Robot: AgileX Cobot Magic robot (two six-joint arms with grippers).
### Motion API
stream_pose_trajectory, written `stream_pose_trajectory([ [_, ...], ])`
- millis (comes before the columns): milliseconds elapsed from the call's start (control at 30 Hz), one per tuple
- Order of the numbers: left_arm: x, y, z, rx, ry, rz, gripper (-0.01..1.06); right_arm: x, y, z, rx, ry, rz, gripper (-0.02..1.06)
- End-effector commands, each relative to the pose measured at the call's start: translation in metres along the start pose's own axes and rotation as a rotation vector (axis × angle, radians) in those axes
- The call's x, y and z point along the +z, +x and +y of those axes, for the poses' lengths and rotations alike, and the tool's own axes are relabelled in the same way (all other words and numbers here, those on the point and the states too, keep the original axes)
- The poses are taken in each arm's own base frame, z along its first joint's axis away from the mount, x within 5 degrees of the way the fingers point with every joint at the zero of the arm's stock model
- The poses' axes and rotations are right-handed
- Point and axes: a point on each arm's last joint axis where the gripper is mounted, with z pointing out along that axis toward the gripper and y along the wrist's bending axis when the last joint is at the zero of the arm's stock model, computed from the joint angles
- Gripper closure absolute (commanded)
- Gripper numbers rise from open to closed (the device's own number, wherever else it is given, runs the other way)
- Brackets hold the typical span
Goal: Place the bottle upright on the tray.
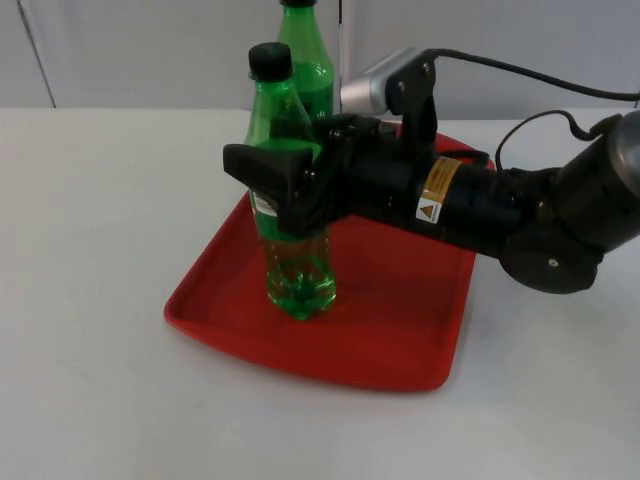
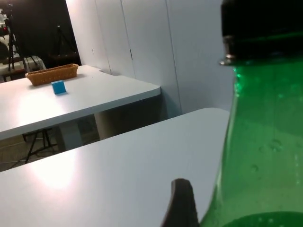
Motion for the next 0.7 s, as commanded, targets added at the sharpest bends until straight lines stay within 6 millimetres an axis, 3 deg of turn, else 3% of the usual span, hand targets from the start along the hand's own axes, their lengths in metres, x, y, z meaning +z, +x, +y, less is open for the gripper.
stream_pose_trajectory([
  [0, 0.0005, 0.0011, 0.0003, -0.007, -0.009, 0.0, 0.0, -0.0007, 0.0064, -0.0003, -0.007, 0.002, 0.049, 0.51],
  [33, 0.0005, 0.0011, 0.0003, -0.007, -0.009, 0.0, 0.0, -0.0007, 0.0064, -0.0005, -0.006, 0.004, 0.048, 0.43],
  [67, 0.0005, 0.0011, 0.0003, -0.007, -0.009, 0.0, 0.0, -0.0007, 0.0064, -0.0005, -0.006, 0.004, 0.048, 0.43],
  [167, 0.0005, 0.0011, 0.0003, -0.007, -0.009, 0.0, 0.0, -0.0007, 0.0062, -0.0008, -0.004, 0.008, 0.047, 0.29],
  [667, 0.0005, 0.0011, 0.0003, -0.007, -0.009, 0.0, 0.0, -0.0007, 0.0063, -0.0005, 0.02, 0.006, 0.048, 0.29],
])
